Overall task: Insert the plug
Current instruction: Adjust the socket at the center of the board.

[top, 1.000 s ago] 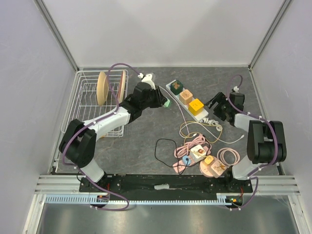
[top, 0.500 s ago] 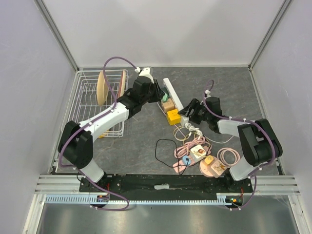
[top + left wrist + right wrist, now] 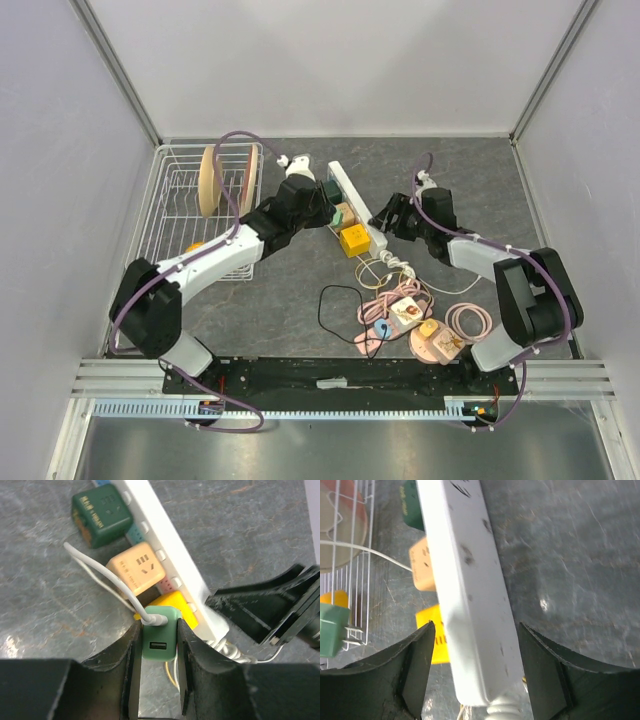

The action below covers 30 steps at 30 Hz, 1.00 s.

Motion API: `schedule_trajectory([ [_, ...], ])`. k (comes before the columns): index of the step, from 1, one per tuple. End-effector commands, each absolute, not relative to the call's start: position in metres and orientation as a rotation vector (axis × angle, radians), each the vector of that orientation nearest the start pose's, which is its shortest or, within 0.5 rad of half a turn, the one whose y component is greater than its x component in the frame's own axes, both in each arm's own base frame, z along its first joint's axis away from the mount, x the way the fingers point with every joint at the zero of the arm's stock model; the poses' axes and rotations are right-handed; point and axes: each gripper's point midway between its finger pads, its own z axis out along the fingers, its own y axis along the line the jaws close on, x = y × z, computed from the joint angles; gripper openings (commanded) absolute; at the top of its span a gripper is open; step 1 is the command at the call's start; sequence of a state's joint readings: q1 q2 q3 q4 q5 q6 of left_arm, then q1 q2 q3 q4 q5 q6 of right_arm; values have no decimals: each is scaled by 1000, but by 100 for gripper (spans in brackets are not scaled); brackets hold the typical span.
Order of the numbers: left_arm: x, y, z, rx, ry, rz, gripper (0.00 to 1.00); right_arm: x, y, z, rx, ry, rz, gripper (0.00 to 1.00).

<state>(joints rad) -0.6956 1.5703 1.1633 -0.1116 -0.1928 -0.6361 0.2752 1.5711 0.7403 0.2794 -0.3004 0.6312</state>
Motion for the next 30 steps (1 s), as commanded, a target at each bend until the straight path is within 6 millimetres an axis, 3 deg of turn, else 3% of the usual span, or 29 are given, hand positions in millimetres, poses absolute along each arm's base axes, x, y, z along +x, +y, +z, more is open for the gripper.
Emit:
schedule_trajectory([
  [1, 365, -273, 215, -205, 1996, -635, 2, 401, 202, 120, 3, 2102, 814, 74],
  [3, 362, -268, 212, -212, 1993, -629, 2, 409, 210, 125, -28, 2093, 806, 74],
  [8, 353, -266, 199, -224, 2026, -643, 2, 425, 223, 105, -67, 2164, 746, 69],
  [14, 346, -264, 185, -257, 2055, -663, 2, 427, 232, 80, -113, 2267, 680, 56],
  [19, 342, -263, 180, -297, 2034, -698, 2, 424, 225, 72, -42, 2294, 653, 22],
  [20, 342, -262, 180, -305, 2029, -704, 2, 422, 223, 70, -19, 2299, 660, 15],
  [21, 342, -261, 178, -327, 2024, -709, 2, 425, 222, 75, 50, 2277, 701, 2],
  [23, 343, -260, 184, -336, 2001, -721, 2, 419, 215, 73, 150, 2260, 769, 0],
  [24, 344, -259, 187, -338, 1988, -720, 2, 429, 208, 84, 253, 2193, 833, 0],
  [25, 347, -260, 195, -335, 1964, -727, 2, 426, 208, 86, 297, 2175, 903, 0],
  [26, 349, -260, 198, -321, 1954, -719, 2, 418, 199, 73, 363, 2181, 931, 0],
  [27, 352, -261, 202, -317, 1941, -718, 2, 429, 190, 85, 408, 2089, 977, 0],
  [28, 356, -265, 210, -312, 1924, -728, 2, 427, 190, 88, 511, 2058, 1072, 0],
  [29, 359, -268, 207, -299, 1931, -722, 2, 419, 183, 75, 566, 2059, 1090, 0],
  [30, 362, -274, 217, -284, 1917, -749, 2, 422, 180, 81, 576, 2011, 1118, 0],
])
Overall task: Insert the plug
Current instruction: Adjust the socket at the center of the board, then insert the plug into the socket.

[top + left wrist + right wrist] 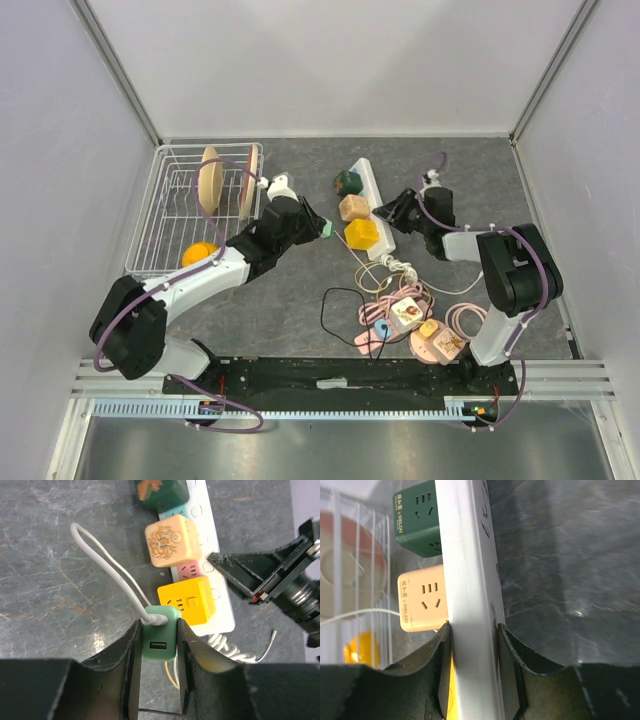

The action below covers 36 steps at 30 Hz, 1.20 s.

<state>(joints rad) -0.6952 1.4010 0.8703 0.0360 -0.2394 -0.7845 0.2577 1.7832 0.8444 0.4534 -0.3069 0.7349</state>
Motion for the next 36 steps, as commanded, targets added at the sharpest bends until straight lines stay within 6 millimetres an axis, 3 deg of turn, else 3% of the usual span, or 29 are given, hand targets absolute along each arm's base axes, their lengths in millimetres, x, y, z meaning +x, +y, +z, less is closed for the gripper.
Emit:
schedule_trajectory([
  [1, 365, -279, 217, -277, 1918, -756, 2, 418, 179, 75, 592, 2024, 1117, 0],
  [5, 376, -297, 211, -261, 1940, -761, 2, 414, 170, 70, 681, 1988, 1103, 0],
  [7, 378, -309, 222, -249, 1920, -778, 2, 410, 166, 64, 705, 1990, 1076, 0],
  [12, 381, -328, 216, -216, 1946, -649, 2, 407, 154, 60, 787, 1940, 1040, 0],
  [26, 373, -332, 180, -228, 2010, -568, 2, 398, 156, 48, 831, 1937, 1087, 0],
  [36, 367, -340, 167, -212, 2031, -546, 2, 398, 155, 49, 836, 1930, 1081, 0],
])
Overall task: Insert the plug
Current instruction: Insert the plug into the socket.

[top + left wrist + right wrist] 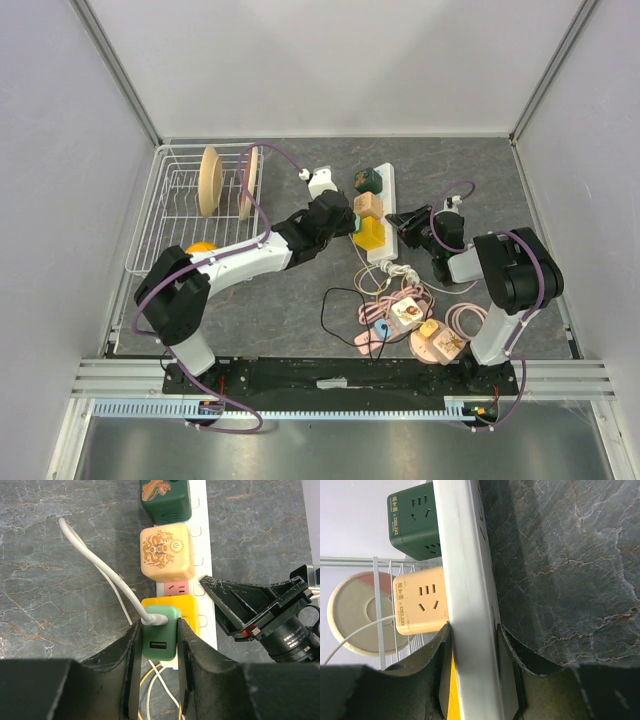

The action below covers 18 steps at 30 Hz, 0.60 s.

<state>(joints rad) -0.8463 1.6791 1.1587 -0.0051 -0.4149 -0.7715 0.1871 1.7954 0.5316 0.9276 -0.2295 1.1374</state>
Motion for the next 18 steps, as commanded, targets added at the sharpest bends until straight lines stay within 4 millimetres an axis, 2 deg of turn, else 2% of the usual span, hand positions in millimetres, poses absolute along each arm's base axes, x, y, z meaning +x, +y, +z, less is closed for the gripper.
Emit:
schedule_trajectory([
  [1, 367, -341, 166, -213, 2033, -547, 2, 398, 155, 48, 839, 1930, 1080, 0],
  [9, 370, -335, 158, -286, 2015, -536, 2, 398, 154, 47, 843, 1927, 1081, 0],
  [18, 369, -346, 163, -305, 2005, -624, 2, 398, 155, 48, 843, 1926, 1089, 0],
])
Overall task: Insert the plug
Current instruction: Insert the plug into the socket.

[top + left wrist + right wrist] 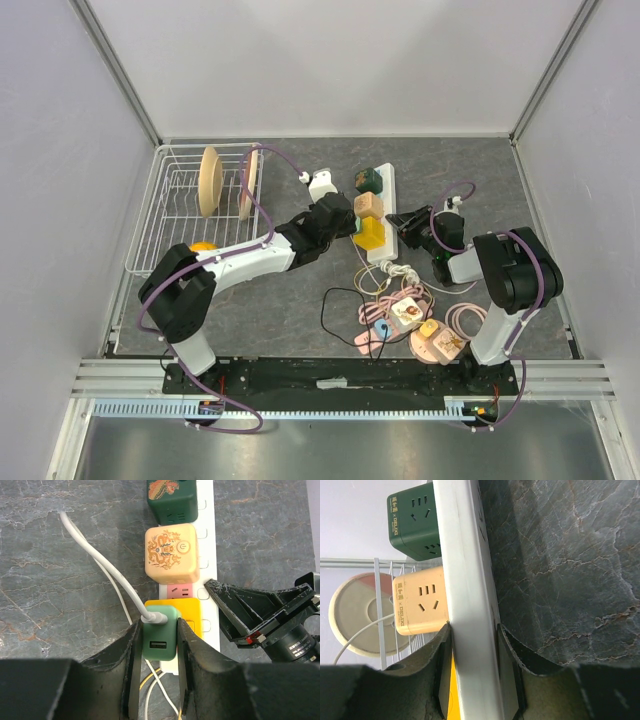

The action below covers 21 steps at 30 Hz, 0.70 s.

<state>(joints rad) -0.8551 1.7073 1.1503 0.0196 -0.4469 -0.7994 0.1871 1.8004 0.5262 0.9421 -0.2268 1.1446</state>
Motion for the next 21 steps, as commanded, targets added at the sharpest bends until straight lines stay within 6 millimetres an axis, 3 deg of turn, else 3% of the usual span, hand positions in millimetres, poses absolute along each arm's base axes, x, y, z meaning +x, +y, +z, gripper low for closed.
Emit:
schedule_trajectory([
  [1, 369, -347, 163, -305, 2006, -628, 2, 398, 156, 48, 840, 1925, 1090, 0],
  [21, 375, -340, 164, -325, 1979, -584, 2, 397, 155, 46, 848, 1923, 1093, 0],
])
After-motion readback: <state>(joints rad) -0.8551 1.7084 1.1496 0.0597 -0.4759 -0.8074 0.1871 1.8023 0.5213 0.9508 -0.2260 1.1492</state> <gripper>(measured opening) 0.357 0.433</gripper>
